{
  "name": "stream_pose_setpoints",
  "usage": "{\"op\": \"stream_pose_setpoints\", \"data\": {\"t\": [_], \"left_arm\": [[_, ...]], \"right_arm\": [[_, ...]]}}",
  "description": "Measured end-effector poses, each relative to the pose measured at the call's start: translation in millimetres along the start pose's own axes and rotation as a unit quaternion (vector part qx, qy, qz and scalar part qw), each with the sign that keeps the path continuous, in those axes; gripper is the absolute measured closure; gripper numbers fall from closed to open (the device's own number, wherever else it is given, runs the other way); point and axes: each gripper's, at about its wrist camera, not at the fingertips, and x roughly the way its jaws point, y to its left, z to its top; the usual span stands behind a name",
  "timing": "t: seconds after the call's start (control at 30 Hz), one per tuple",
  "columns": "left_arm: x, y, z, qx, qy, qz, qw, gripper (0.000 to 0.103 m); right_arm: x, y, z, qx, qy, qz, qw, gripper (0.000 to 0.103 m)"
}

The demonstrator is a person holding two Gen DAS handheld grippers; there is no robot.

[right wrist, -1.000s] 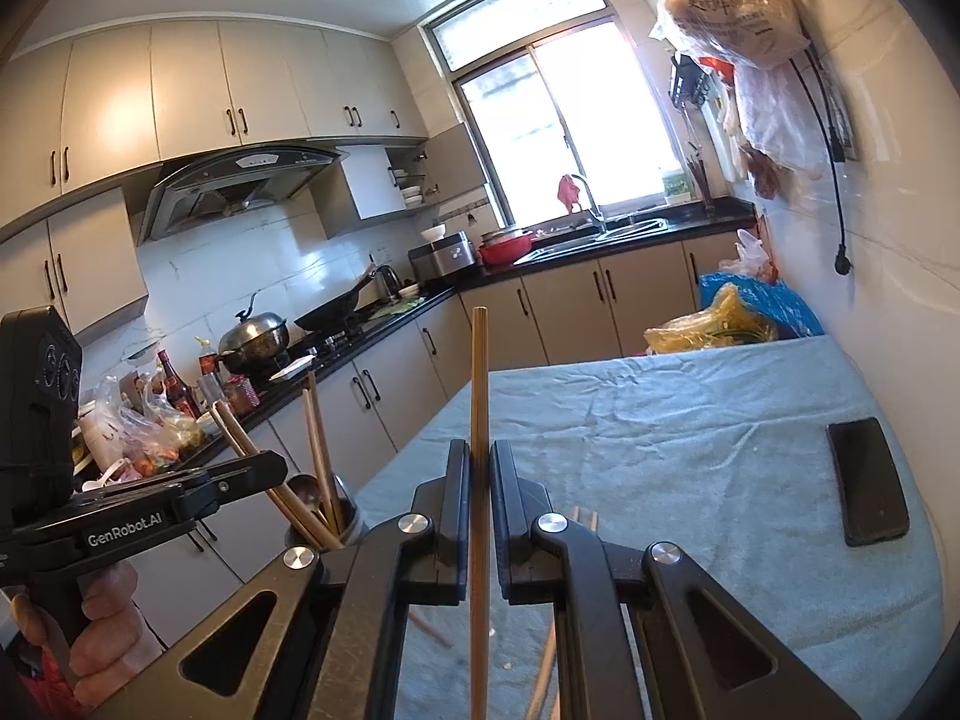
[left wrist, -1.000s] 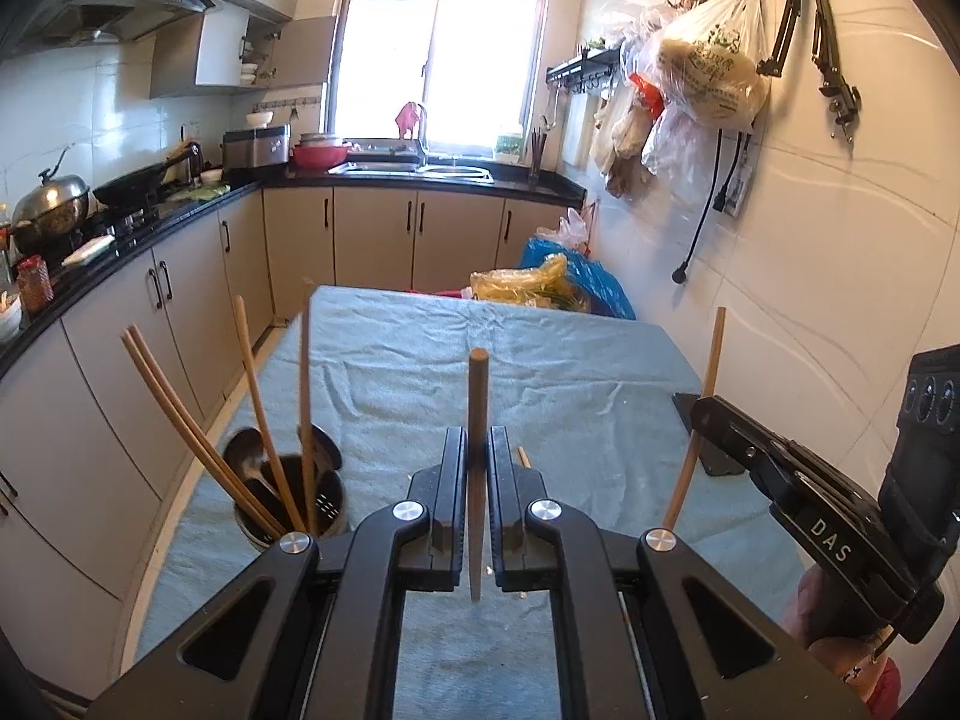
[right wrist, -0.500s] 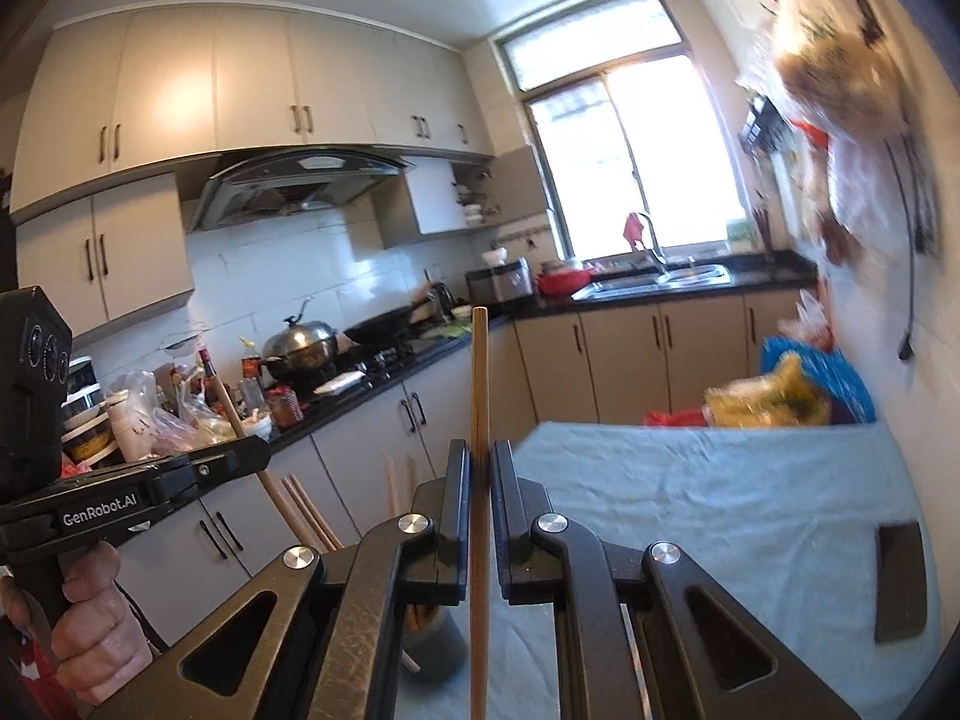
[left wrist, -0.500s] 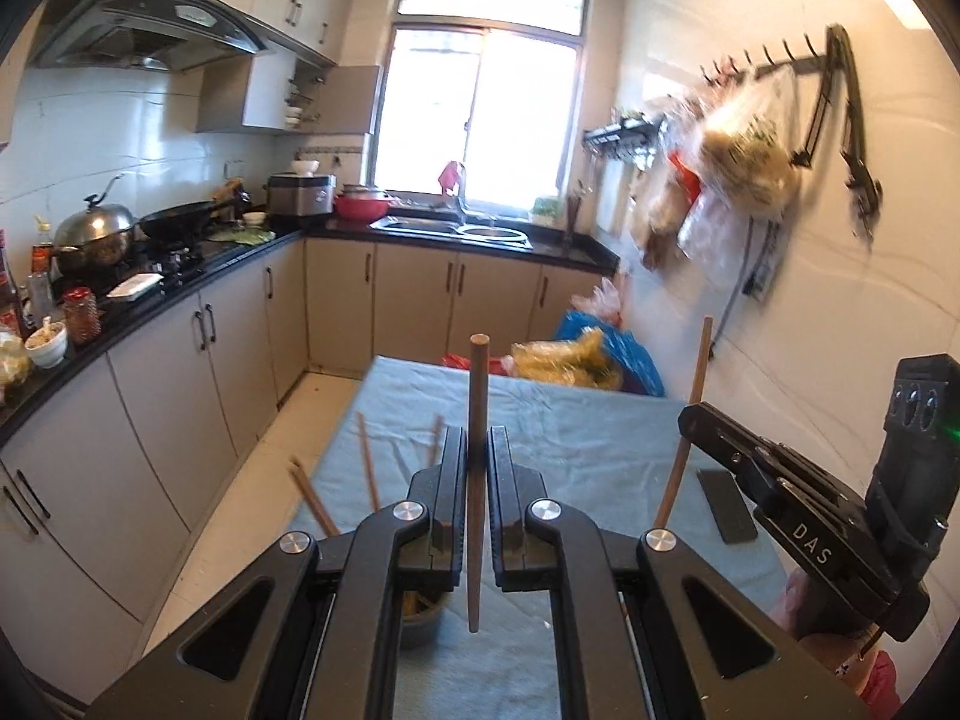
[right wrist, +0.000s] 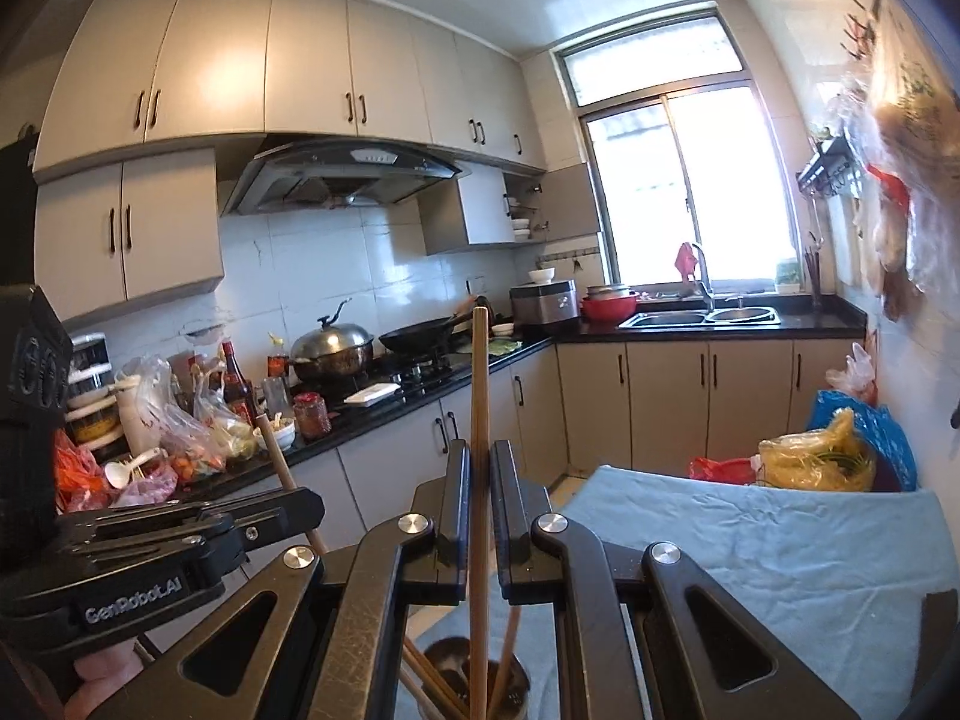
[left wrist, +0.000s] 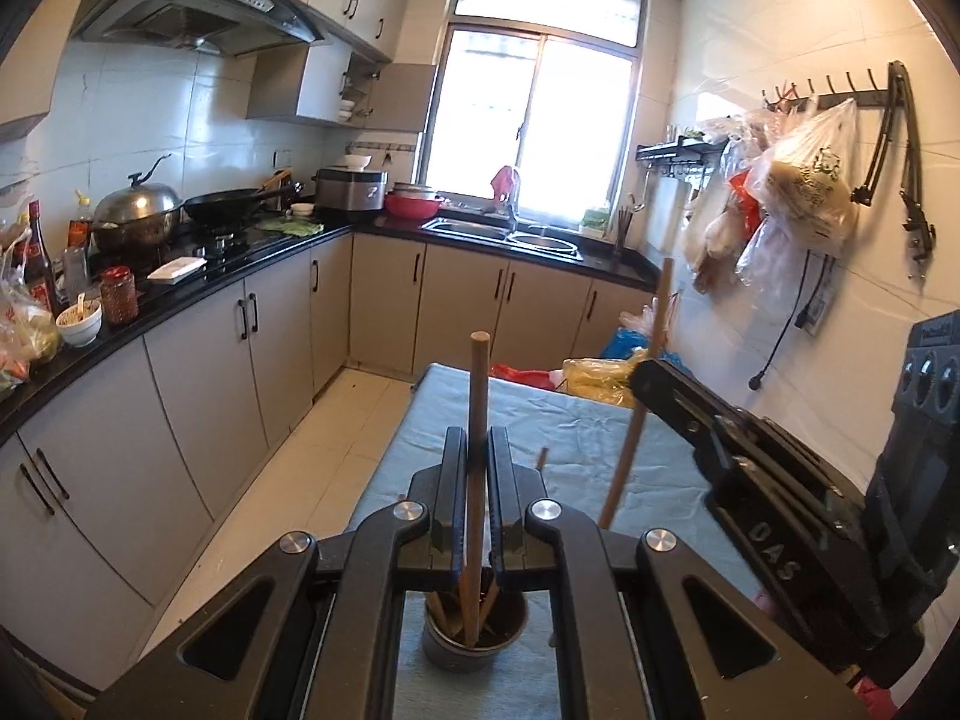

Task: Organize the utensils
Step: 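Lower both chopsticks into the holder and open both tools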

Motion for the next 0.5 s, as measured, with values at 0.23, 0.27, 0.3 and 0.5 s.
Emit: {"op": "stream_pose_setpoints", "data": {"t": [0.23, 0.27, 0.3, 0.5], "left_arm": [[18, 7, -9, -0.003, 0.018, 0.001, 0.9998, 0.097], [21, 7, -10, -0.003, 0.021, 0.002, 0.9998, 0.097], [23, 7, -11, -0.004, 0.023, 0.002, 0.9997, 0.097], [33, 9, -15, -0.004, 0.034, 0.002, 0.9994, 0.097]], "right_arm": [[33, 0, -21, 0.001, 0.031, -0.003, 1.0, 0.096], [35, -1, -23, 0.002, 0.034, -0.003, 0.999, 0.096], [38, -2, -26, 0.002, 0.038, -0.004, 0.999, 0.096], [45, -8, -33, 0.004, 0.046, -0.008, 0.999, 0.096]]}}
